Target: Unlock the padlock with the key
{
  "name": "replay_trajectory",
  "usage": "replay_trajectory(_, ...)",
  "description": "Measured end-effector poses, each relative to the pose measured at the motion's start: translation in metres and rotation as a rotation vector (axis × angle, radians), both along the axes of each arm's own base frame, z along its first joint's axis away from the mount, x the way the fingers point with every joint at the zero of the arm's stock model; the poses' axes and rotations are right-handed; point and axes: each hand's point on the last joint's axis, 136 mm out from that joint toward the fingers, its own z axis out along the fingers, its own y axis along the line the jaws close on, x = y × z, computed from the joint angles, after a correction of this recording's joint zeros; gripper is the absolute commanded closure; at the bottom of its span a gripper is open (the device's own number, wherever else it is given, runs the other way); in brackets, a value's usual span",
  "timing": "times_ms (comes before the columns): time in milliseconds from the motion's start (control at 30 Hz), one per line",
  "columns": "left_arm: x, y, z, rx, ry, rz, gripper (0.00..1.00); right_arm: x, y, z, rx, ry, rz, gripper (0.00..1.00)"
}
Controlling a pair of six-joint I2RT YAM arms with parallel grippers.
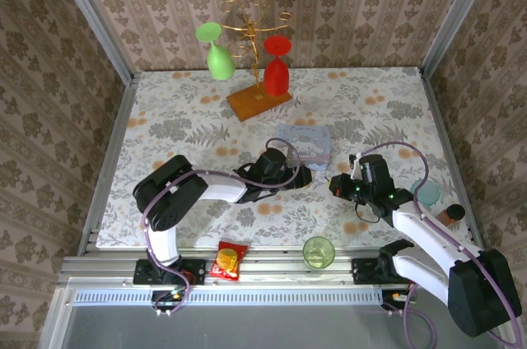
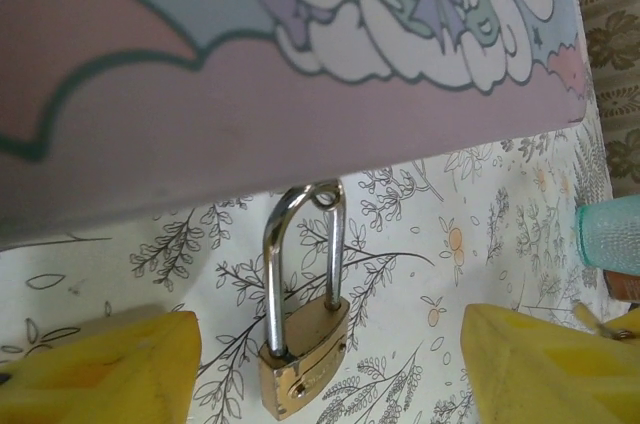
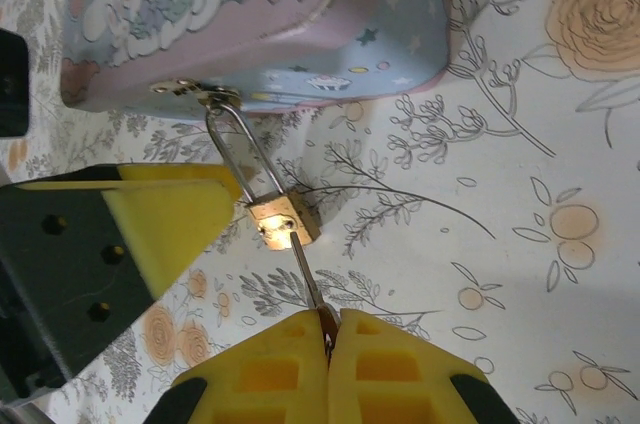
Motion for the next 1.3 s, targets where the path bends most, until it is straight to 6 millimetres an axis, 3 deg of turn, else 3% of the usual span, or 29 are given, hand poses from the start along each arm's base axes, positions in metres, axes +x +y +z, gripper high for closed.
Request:
replay_trajectory(633, -0.003, -0.012, -0.016, 0.024, 0.024, -0.033, 0.77, 0.000, 0.003, -0.020, 0.014, 0.048, 0.000, 1.00)
replay_trajectory(800, -0.003, -0.013, -0.014, 0.016, 0.025, -0.032, 0.79, -0.003, 0.007, -0.028, 0.049, 0.062, -0.001, 1.00)
replay_trajectory(1100, 0.000, -0.015, -0.011, -0.012, 0.033, -0.015, 0.95, -0.002, 0.014, -0.033, 0.100, 0.088, 0.000, 1.00)
replay_trajectory(1300, 0.002, -0.012, -0.010, -0.045, 0.056, 0.013, 0.98, 0.000, 0.022, -0.040, 0.198, 0.159, -0.004, 1.00)
